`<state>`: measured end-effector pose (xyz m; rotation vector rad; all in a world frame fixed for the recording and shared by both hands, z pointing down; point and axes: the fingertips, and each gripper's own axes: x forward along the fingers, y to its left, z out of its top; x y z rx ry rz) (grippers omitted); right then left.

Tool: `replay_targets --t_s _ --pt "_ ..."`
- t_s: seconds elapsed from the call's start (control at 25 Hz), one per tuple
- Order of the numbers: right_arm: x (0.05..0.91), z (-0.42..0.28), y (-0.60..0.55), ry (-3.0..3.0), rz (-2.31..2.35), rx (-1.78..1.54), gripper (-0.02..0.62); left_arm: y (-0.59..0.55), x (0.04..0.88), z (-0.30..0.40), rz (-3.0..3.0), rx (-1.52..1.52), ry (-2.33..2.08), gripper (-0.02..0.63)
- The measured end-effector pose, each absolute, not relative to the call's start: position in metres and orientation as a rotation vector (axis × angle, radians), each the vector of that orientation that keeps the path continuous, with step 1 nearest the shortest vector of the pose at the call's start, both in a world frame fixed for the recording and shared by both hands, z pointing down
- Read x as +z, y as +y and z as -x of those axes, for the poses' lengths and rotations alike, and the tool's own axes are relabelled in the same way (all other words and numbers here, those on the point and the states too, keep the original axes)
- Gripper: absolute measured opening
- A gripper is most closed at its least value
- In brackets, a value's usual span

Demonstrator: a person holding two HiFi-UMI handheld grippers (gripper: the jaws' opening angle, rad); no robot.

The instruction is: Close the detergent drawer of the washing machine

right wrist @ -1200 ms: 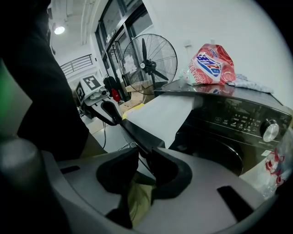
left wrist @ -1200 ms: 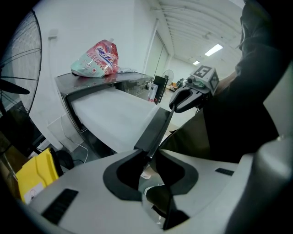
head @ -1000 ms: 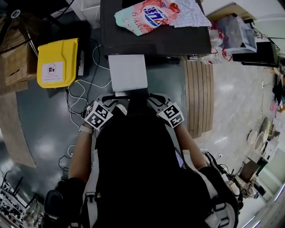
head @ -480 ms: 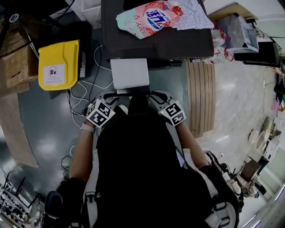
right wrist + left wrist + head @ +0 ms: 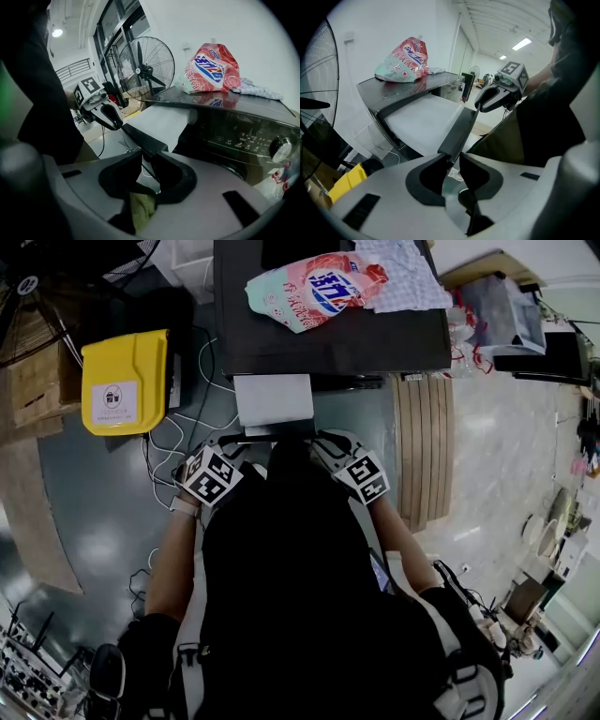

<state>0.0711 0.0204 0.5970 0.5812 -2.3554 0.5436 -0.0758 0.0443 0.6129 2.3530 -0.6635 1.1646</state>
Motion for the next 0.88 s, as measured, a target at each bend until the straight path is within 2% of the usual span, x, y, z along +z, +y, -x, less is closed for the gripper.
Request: replay_targets --t_s 0.88 --pt "0.59 -0.057 -0.036 -2.424 -0.524 0.555 0.101 -0.014 0.606 0.091 -2.273 1.199 -0.781 0.104"
